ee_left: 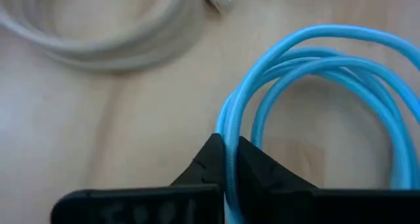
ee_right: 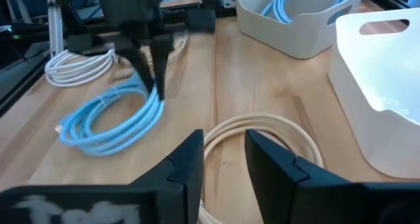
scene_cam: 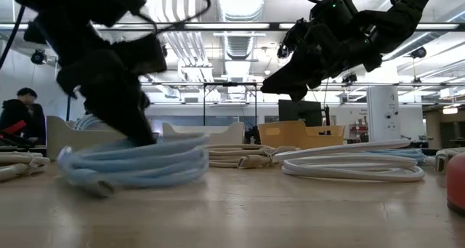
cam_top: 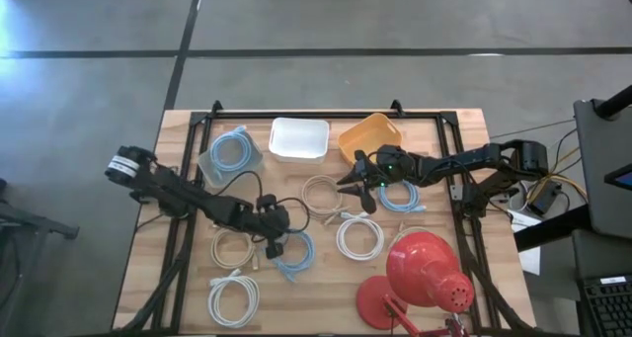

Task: Pick & Place USB Port
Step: Put the bottom blue USB cable into the gray bin

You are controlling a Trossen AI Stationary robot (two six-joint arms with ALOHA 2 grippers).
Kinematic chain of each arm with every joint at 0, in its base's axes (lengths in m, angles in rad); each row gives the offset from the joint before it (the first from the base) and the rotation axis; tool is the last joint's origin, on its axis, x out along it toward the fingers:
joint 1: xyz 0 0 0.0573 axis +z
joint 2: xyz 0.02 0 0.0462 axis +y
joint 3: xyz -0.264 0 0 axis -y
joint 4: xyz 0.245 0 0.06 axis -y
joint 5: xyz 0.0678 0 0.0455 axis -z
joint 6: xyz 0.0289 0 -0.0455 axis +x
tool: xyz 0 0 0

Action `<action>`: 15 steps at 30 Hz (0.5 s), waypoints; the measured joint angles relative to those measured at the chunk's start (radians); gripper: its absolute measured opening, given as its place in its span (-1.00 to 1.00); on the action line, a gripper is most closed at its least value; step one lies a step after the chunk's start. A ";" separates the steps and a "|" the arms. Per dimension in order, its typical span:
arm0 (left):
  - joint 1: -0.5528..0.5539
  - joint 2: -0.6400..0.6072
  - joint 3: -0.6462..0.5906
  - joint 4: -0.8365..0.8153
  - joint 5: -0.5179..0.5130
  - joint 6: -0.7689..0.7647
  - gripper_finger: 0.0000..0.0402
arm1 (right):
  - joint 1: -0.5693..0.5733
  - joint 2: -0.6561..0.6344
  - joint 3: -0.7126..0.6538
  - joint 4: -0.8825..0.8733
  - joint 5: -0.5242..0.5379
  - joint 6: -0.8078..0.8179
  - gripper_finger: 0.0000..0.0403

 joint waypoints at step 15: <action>0.000 -0.302 0.136 -0.553 -0.489 -0.046 -0.93 | 0.000 0.000 0.000 0.000 0.000 0.003 -0.50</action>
